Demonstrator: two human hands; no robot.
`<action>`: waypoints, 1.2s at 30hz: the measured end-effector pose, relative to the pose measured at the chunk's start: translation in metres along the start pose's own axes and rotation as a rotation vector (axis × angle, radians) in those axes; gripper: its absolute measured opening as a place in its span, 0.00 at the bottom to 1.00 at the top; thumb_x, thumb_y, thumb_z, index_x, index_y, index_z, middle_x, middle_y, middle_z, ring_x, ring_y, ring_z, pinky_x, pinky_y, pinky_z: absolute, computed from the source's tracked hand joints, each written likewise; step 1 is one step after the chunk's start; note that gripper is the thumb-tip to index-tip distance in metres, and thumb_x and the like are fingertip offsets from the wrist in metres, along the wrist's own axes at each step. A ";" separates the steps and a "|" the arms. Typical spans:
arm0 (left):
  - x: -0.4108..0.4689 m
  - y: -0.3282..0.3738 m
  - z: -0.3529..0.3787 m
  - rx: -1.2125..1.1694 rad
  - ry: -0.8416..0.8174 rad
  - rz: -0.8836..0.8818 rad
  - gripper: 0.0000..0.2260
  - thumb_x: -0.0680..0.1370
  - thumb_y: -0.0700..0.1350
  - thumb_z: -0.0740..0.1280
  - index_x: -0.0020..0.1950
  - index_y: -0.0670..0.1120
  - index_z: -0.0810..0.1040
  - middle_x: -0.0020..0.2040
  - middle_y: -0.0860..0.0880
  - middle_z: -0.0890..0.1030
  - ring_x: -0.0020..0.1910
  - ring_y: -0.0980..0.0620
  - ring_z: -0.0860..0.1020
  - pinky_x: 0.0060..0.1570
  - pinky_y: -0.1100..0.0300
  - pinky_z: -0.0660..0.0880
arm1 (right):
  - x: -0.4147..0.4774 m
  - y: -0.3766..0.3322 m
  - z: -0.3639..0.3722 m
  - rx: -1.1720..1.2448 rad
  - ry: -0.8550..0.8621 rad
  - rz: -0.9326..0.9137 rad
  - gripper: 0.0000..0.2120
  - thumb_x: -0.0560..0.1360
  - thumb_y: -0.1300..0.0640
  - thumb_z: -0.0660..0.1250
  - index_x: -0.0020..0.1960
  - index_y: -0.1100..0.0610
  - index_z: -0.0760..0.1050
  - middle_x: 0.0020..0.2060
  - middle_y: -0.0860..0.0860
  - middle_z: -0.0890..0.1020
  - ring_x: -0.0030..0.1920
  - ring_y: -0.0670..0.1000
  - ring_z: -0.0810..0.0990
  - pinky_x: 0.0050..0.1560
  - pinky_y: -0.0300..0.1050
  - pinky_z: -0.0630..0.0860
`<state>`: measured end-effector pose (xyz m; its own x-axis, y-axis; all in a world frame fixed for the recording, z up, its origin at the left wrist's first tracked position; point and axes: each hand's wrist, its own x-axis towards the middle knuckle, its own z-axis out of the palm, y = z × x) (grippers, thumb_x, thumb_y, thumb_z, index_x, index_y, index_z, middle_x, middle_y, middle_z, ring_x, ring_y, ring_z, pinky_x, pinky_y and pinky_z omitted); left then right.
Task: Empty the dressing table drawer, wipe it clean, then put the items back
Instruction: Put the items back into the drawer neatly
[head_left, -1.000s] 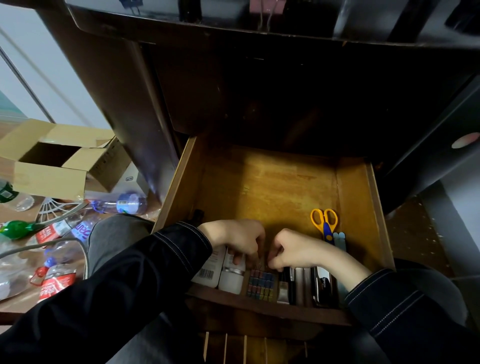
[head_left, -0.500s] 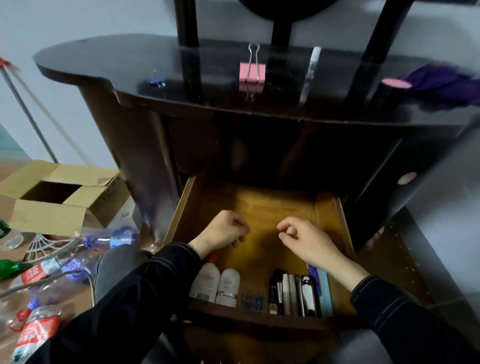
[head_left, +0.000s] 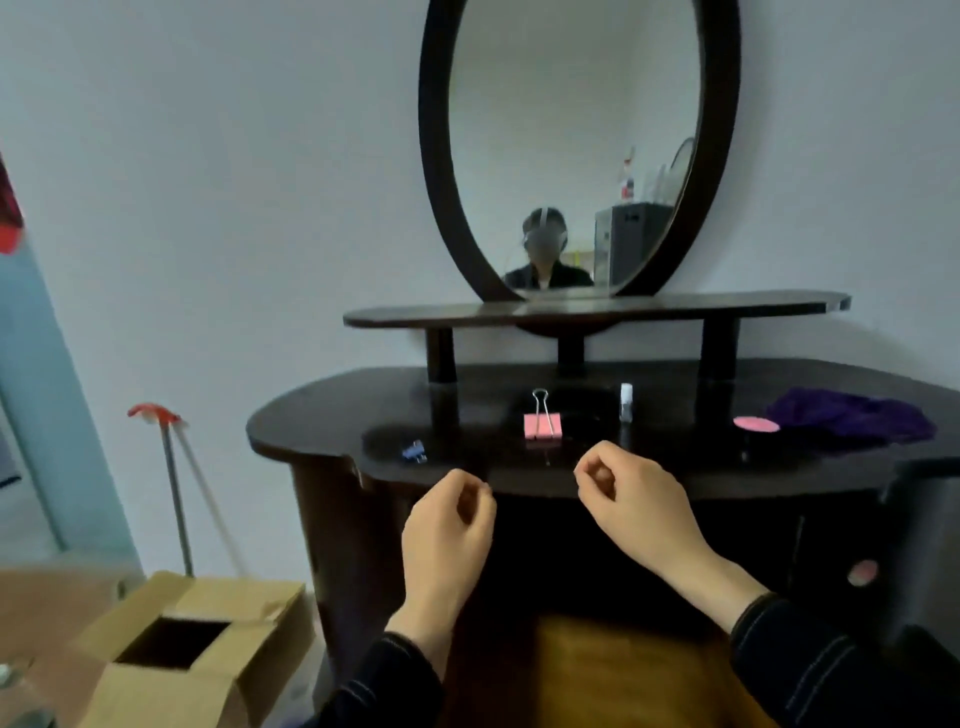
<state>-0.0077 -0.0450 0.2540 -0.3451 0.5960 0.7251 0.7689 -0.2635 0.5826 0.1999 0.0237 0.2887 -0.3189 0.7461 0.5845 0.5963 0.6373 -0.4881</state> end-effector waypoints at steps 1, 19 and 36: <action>0.011 -0.002 -0.005 0.103 0.058 0.051 0.03 0.77 0.50 0.66 0.42 0.55 0.74 0.38 0.58 0.77 0.40 0.59 0.76 0.35 0.63 0.71 | 0.012 -0.003 0.004 0.004 -0.015 0.033 0.05 0.77 0.50 0.67 0.43 0.43 0.73 0.40 0.33 0.79 0.41 0.39 0.78 0.36 0.39 0.72; 0.098 -0.032 0.010 0.458 -0.312 -0.019 0.07 0.81 0.41 0.63 0.50 0.47 0.80 0.48 0.52 0.73 0.45 0.49 0.76 0.43 0.59 0.72 | 0.097 0.003 0.043 -0.009 -0.039 0.363 0.17 0.78 0.45 0.64 0.65 0.49 0.72 0.61 0.47 0.74 0.50 0.50 0.78 0.47 0.46 0.70; 0.069 0.013 -0.001 -0.240 -0.354 -0.103 0.07 0.79 0.45 0.71 0.47 0.45 0.87 0.39 0.49 0.85 0.39 0.56 0.82 0.42 0.64 0.76 | 0.094 0.000 0.039 0.514 -0.049 0.184 0.09 0.77 0.55 0.72 0.45 0.61 0.80 0.44 0.51 0.84 0.48 0.49 0.82 0.51 0.46 0.77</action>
<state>-0.0223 -0.0079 0.3122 -0.1760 0.8405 0.5124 0.5790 -0.3326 0.7444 0.1409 0.1015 0.3182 -0.2845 0.8544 0.4348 0.2122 0.4984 -0.8406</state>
